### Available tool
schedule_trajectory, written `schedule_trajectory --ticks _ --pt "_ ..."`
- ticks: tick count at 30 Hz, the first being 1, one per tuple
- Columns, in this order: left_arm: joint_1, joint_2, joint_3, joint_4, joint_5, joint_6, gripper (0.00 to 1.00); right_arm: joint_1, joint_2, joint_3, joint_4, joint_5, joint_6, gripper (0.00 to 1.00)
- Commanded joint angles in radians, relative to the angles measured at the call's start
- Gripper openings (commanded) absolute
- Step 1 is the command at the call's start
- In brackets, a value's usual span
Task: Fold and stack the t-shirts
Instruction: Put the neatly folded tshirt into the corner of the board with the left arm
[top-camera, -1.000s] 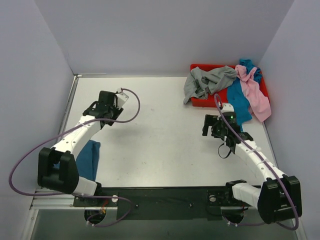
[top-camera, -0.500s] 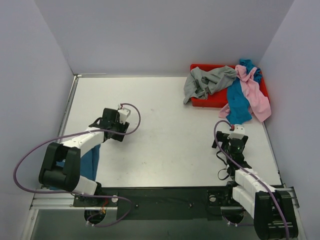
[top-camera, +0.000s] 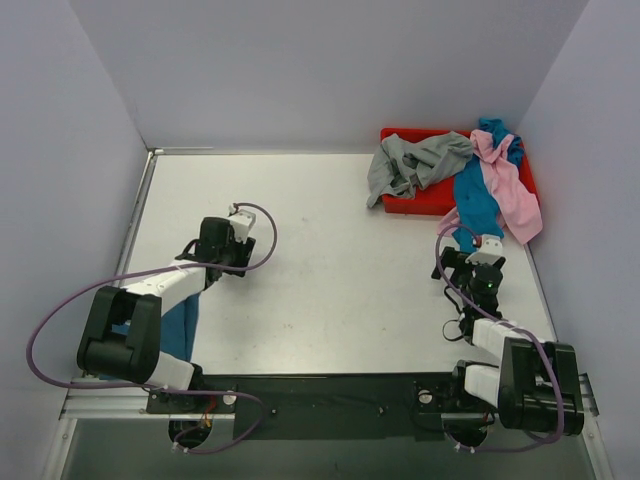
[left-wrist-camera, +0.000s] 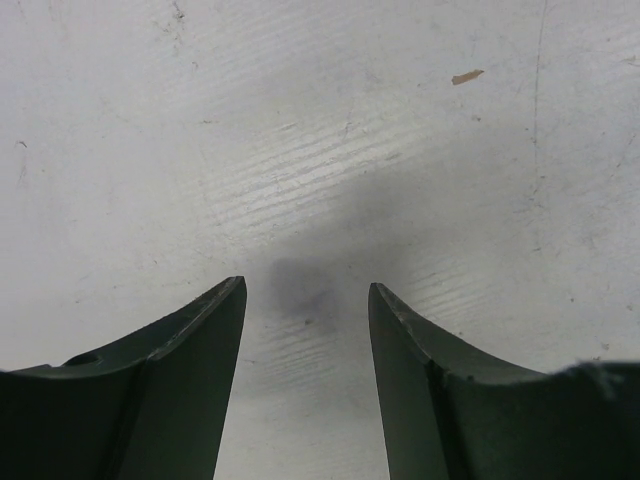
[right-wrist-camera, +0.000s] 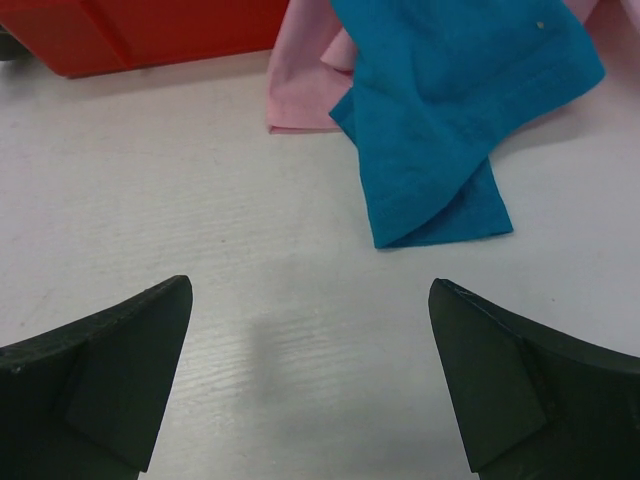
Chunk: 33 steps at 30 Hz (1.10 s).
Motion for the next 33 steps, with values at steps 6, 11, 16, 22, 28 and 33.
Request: schedule_trajectory --ticks 6,11,16,22,28,33 --pt "0.021 -0.027 -0.047 0.115 -0.012 -0.017 0.62 0.015 -0.050 -0.005 0.100 -0.075 -0.030 1.00" --pt "0.023 -0.017 -0.037 0.108 -0.004 -0.030 0.62 0.026 -0.053 -0.003 0.095 -0.068 -0.036 1.00" --pt "0.027 -0.017 -0.038 0.108 -0.003 -0.031 0.63 0.027 -0.060 -0.005 0.090 -0.062 -0.031 1.00" --pt "0.040 -0.020 -0.046 0.099 0.005 -0.039 0.63 0.027 -0.057 0.000 0.087 -0.062 -0.031 1.00" --pt "0.082 -0.033 -0.064 0.091 0.043 -0.048 0.63 0.027 -0.058 -0.003 0.089 -0.057 -0.030 1.00" --pt "0.090 -0.034 -0.071 0.098 0.056 -0.059 0.63 0.027 -0.057 -0.003 0.089 -0.056 -0.030 1.00"
